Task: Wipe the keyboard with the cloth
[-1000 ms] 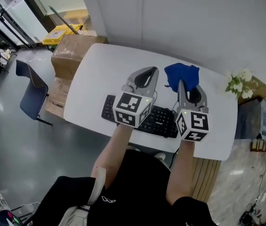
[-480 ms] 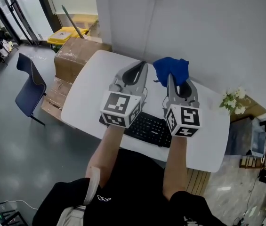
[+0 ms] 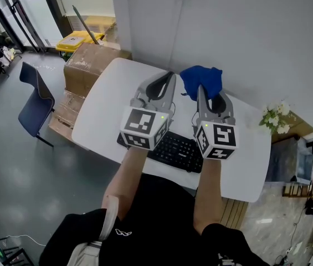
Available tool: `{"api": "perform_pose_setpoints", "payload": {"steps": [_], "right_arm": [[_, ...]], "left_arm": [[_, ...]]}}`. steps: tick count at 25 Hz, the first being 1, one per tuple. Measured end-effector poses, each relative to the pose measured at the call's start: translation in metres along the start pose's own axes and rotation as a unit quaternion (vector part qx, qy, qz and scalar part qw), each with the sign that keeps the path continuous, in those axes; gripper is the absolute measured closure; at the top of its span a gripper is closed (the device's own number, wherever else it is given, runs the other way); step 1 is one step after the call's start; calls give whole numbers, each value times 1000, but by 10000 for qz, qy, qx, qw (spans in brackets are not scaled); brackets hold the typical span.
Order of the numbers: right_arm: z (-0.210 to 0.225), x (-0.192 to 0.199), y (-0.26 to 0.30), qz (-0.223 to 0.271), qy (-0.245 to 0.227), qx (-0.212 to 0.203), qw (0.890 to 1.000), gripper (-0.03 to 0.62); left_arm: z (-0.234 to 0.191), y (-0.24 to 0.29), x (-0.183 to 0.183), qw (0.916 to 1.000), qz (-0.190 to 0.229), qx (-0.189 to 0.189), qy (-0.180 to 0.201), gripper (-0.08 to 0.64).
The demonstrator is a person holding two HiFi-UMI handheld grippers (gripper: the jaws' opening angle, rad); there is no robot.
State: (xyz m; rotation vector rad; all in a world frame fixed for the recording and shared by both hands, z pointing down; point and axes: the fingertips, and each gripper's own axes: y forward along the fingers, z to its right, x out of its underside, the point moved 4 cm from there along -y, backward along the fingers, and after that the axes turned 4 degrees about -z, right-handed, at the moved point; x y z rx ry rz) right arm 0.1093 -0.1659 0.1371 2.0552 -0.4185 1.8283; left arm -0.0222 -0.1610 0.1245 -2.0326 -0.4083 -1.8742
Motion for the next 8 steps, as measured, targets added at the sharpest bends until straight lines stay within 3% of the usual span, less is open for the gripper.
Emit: {"api": "perform_pose_setpoints", "payload": {"steps": [8], "right_arm": [[-2, 0, 2, 42, -4, -44, 10000, 508]], "left_arm": [[-3, -1, 1, 10000, 11, -60, 26, 563]]}}
